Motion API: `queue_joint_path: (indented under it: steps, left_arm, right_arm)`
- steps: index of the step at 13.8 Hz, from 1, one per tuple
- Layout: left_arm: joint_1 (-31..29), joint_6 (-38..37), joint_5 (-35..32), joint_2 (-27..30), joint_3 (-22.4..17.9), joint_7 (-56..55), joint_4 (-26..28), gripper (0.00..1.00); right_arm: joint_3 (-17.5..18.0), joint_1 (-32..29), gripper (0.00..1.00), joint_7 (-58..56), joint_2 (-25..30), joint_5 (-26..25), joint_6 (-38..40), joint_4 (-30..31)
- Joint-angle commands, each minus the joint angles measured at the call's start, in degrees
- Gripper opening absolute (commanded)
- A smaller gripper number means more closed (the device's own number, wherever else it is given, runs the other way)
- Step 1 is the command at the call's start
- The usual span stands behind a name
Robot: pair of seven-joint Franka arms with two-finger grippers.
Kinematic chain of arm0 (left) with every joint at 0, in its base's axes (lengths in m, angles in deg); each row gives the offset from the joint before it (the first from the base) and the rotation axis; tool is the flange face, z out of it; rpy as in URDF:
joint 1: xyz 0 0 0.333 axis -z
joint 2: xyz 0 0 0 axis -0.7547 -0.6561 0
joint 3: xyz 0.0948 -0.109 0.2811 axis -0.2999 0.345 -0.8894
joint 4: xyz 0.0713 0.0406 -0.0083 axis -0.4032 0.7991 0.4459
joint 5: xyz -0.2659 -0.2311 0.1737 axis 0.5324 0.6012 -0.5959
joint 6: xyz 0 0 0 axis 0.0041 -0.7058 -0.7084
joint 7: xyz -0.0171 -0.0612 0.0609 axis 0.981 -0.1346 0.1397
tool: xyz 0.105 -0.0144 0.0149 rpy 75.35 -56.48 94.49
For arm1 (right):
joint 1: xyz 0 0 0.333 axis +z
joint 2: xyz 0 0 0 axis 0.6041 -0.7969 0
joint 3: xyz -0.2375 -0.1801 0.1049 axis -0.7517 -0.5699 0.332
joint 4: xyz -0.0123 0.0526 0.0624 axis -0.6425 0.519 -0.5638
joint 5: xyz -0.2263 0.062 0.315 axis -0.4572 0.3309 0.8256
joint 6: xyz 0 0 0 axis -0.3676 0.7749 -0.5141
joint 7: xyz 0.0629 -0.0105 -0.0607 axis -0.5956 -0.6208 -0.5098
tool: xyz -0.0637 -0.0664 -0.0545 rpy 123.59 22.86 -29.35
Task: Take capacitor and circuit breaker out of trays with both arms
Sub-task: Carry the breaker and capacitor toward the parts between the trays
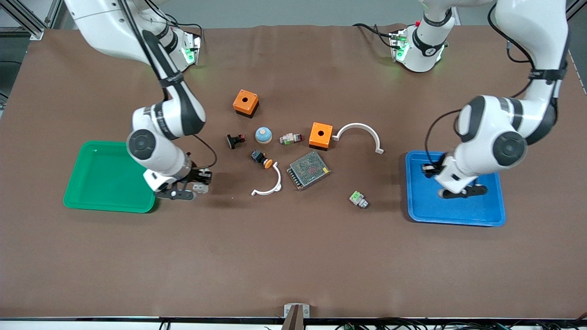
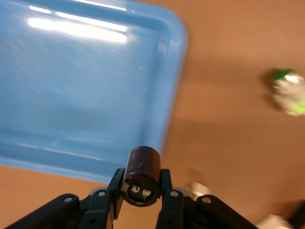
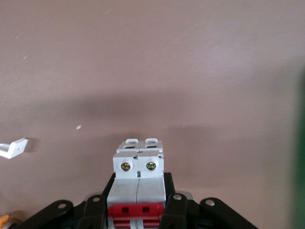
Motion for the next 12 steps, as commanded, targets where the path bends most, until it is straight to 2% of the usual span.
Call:
queue_joint_path:
  steps: [1, 3, 7, 12]
  left_arm:
    - [-0.05, 0.78, 0.16, 0.51, 6.38, -9.49, 1.60, 0.17]
    - [1.78, 3.15, 0.07, -0.72, 9.11, -15.74, 1.68, 0.17]
    - [8.29, 12.01, -0.55, -3.35, 9.12, -24.27, 5.63, 0.17]
    - [11.37, 19.93, -0.72, -6.43, 8.86, -26.93, 10.20, 0.18]
  right_arm:
    - [-0.66, 3.39, 0.01, 2.71, -3.12, 0.31, 0.55, -4.46]
    - [-0.66, 5.77, 0.00, 6.30, -4.71, -0.04, 0.55, -6.04]
    - [-0.75, 9.02, 0.00, 8.69, -7.35, -0.22, 0.20, -7.72]
    - [-0.83, 10.96, 0.01, 12.39, -8.23, -1.10, 0.37, -7.72]
